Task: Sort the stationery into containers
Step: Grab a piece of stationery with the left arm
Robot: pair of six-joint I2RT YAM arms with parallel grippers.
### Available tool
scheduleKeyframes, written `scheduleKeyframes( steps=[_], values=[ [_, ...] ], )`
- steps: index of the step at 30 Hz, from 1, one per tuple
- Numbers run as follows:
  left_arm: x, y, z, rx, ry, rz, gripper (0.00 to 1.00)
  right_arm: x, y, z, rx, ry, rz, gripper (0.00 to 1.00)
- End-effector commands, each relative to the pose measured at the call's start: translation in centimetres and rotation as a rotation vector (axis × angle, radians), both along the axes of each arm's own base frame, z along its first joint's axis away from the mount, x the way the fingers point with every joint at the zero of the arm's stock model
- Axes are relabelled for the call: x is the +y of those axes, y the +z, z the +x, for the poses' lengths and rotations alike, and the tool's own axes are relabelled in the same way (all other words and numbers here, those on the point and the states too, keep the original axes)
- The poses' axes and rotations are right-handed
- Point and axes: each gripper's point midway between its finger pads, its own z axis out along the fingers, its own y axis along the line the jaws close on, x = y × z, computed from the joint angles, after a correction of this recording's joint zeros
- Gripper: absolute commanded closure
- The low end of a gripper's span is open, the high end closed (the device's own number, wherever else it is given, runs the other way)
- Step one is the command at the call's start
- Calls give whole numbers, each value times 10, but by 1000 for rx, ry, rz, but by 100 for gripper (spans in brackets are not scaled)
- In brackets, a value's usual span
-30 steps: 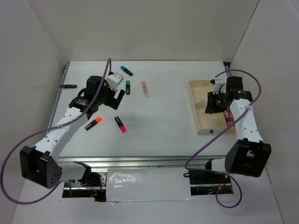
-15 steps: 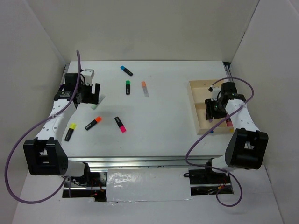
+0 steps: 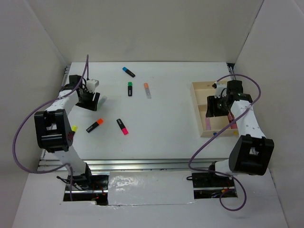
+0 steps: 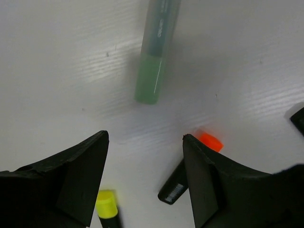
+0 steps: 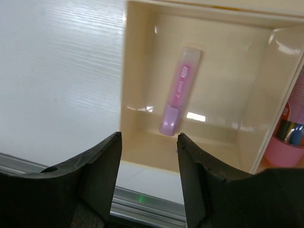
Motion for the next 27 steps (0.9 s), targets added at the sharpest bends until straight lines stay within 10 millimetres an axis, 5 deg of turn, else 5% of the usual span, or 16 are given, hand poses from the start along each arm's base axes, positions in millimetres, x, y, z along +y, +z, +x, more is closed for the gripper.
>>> scheduleKeyframes(
  steps=[1,11,17,20,23,24,27],
  values=[
    [-14,5,35,-59,-109,-17,25,24,40,1,-94,53,95,42],
    [-14,-44,78,9,-133,-3,31,56,58,-15,-112,145,232,42],
    [-31,-55,67,57,-185,-43,64,77,81,-12,-191,176,333,43],
    [-55,-38,59,10,-224,-84,80,94,87,-5,-243,169,430,42],
    [-103,7,51,-61,-286,-232,87,116,96,0,-281,206,519,41],
    [-137,40,44,-115,-367,-330,89,124,99,0,-270,192,558,41],
    [-194,92,26,-171,-430,-497,94,146,108,3,-296,253,606,41]
  ],
)
